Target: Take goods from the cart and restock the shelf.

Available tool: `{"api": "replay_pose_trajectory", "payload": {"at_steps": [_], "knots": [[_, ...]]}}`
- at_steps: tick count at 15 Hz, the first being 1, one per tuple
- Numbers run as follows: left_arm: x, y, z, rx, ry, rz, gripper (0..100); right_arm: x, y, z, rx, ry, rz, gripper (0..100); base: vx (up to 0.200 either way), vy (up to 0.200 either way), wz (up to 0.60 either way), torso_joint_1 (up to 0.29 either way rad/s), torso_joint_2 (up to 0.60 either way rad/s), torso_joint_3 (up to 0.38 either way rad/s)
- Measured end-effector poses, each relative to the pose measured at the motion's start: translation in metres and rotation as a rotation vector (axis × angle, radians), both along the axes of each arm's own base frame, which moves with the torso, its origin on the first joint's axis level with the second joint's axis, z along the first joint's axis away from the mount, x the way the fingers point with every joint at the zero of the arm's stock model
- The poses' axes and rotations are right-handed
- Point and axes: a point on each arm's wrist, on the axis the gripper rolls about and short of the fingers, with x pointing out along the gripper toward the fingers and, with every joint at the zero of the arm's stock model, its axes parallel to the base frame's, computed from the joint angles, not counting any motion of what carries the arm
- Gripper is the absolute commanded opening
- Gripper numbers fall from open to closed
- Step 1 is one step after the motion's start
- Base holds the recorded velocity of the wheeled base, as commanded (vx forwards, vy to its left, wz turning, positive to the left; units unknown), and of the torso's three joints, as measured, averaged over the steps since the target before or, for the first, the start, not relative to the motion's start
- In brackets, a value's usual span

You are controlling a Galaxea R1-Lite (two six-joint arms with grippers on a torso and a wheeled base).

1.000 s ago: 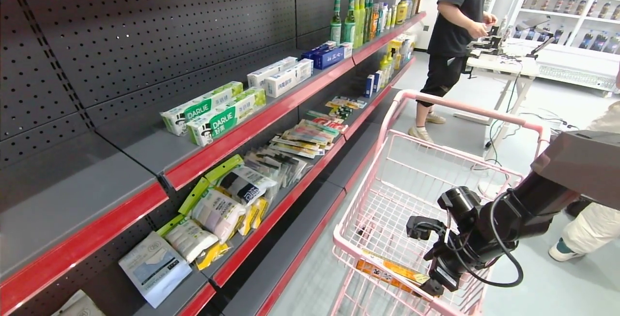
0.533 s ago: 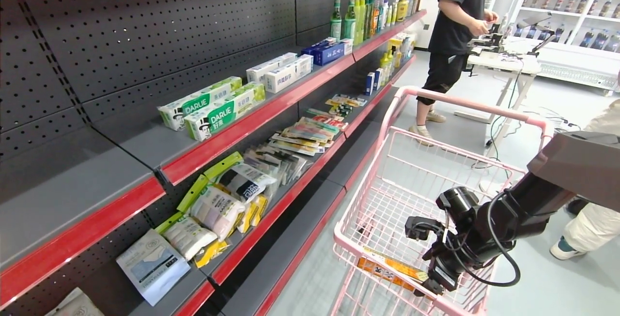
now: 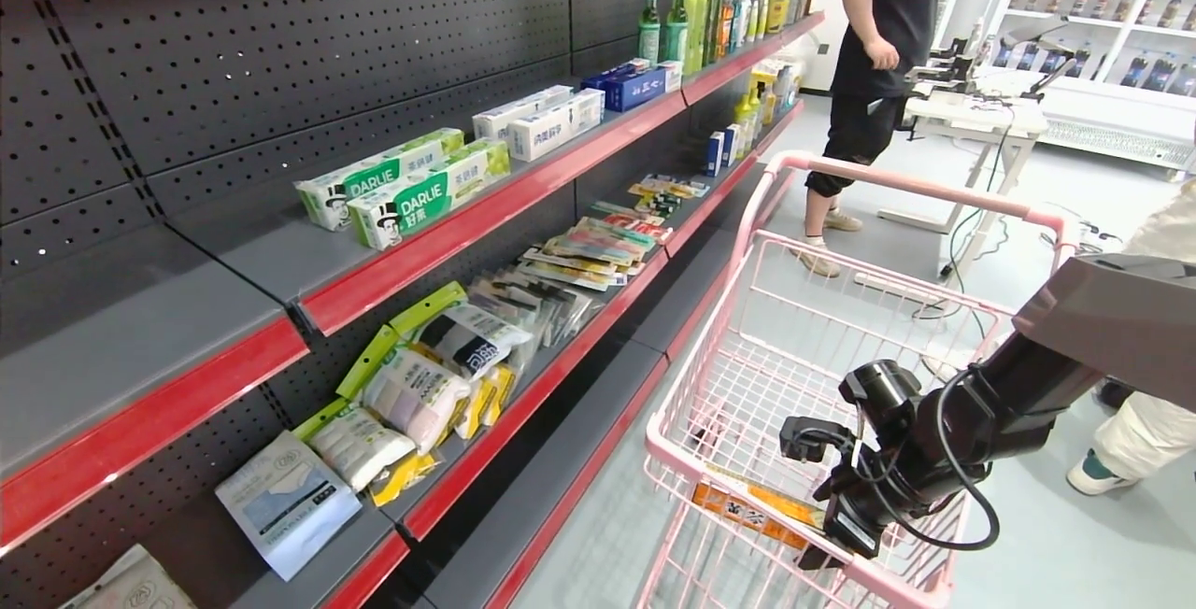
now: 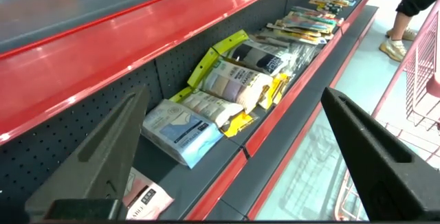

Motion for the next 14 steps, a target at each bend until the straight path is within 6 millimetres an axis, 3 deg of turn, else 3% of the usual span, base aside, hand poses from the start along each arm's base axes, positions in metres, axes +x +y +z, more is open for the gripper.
{"api": "replay_pose_trajectory", "payload": {"at_steps": [11,12,14], "knots": [[0.0000,0.0000,0.0000,0.000,0.000,0.000,100,0.0055,0.0003,-0.0048,-0.011,-0.031,0.015,100,0.000,0.000,0.00,0.000,0.00,0.000],[0.0000,0.0000,0.0000,0.000,0.000,0.000,100,0.0051,0.0002,-0.0060,-0.013,-0.028,0.015,0,0.000,0.000,0.00,0.000,0.00,0.000],[0.0000,0.0000,0.0000,0.000,0.000,0.000,100,0.0044,0.0001,-0.0083,-0.013,-0.021,0.014,0,0.000,0.000,0.00,0.000,0.00,0.000]]}}
